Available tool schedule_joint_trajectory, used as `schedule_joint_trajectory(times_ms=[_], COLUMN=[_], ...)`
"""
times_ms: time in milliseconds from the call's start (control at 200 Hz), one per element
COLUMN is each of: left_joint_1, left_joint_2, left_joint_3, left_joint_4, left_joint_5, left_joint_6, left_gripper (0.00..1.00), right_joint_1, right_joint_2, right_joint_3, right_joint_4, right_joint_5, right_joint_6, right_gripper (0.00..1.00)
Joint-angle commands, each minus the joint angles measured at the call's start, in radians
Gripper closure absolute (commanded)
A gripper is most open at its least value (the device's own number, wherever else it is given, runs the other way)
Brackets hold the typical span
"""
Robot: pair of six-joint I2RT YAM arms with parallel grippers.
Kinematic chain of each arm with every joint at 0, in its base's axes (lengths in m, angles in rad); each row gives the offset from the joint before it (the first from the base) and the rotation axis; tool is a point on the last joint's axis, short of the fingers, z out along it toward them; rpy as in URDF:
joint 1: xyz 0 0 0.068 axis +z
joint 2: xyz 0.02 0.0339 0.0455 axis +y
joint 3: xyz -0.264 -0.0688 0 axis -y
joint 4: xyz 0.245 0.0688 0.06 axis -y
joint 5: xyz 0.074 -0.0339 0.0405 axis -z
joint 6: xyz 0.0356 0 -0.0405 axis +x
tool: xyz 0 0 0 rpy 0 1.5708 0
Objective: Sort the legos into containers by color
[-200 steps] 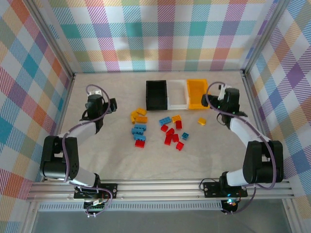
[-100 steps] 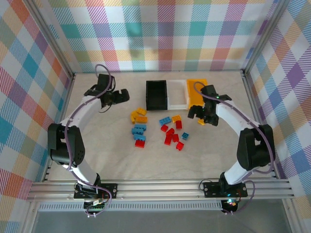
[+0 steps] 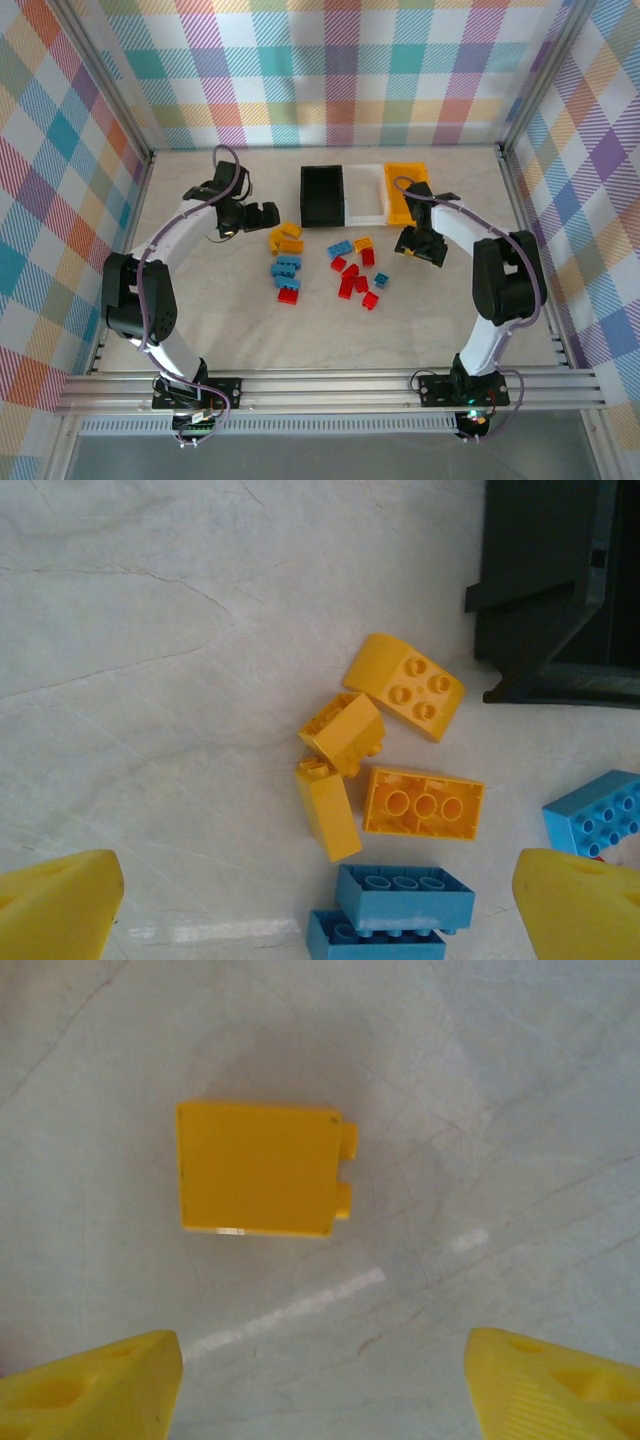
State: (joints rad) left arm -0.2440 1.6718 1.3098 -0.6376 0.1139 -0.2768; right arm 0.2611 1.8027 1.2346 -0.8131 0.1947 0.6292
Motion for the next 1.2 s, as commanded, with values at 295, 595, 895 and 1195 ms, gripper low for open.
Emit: schedule_joint_trajectory(times_ms=[295, 595, 895, 1195], left_joint_1=[-0.011, -0.011, -0.011, -0.011], left_joint_2=[0.029, 0.047, 0.048, 0.06], left_joint_3=[0.01, 0.02, 0.009, 0.009], left_joint_4=[-0.042, -0.048, -0.047, -0.052], left_joint_5=[0.004, 0.0, -0.005, -0.006], left_joint_6=[-0.006, -0.012, -0.022, -0.034], left_gripper=[0.0, 0.0, 0.0, 0.0], right_joint_1=[-0.043, -0.068, -0.068, -0.068], right_joint_2=[0.105, 0.121, 0.118, 0.1], right_joint_3=[0.081, 0.056, 0.017, -0.037], right_joint_4=[0.063, 0.111, 0.115, 0.153], right_joint_5=[0.003, -0.028, -0.084, -0.098], right_joint_6=[0.02, -0.002, 0.024, 0.029], right_gripper=[0.27, 0.4, 0.34, 0.52])
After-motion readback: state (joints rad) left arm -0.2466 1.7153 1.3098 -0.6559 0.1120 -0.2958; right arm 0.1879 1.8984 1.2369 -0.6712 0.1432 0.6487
